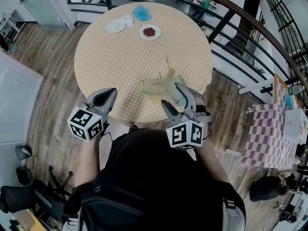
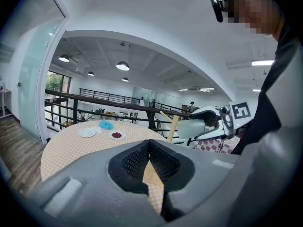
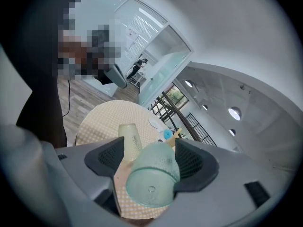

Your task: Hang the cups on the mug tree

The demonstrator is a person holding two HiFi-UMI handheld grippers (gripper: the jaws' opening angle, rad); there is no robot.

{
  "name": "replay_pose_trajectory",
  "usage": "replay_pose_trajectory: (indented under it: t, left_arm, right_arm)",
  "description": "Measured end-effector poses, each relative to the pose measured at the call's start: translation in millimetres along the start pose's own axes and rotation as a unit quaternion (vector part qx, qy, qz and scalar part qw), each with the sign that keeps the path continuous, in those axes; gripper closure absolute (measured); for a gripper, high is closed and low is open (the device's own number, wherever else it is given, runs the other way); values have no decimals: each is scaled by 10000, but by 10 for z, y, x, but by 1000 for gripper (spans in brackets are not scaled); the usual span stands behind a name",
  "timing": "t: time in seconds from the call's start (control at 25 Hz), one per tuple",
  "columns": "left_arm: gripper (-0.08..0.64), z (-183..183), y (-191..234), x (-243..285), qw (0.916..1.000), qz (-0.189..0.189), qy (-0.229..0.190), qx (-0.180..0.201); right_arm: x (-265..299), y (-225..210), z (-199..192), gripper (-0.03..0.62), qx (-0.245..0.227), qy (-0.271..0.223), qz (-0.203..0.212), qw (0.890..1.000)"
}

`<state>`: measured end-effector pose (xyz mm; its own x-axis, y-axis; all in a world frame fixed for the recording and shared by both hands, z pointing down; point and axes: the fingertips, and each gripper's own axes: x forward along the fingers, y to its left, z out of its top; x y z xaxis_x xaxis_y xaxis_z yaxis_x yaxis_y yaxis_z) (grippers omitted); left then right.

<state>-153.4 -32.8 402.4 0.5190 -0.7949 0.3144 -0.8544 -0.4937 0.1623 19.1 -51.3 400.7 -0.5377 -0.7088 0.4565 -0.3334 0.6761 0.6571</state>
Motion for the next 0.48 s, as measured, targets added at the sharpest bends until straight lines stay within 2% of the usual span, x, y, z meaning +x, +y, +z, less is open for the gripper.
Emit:
replay_pose_trajectory:
  t: [0.2,0.36,0.48]
  left_arm:
    - [554,-32,-33,7,10000,-33,29,-34]
    - [554,-66,-45,-17,9999,-58,51,-79]
    - [554,-99,-59,-13,9999,-60,67,-125]
  right_arm:
    - [-89,-82,26,249,170,-173,-112,9996]
    - [-305,-236,245,249,41,-698,-517,9962]
    - [-445,-271,388,250,43,-1082,-531,9927]
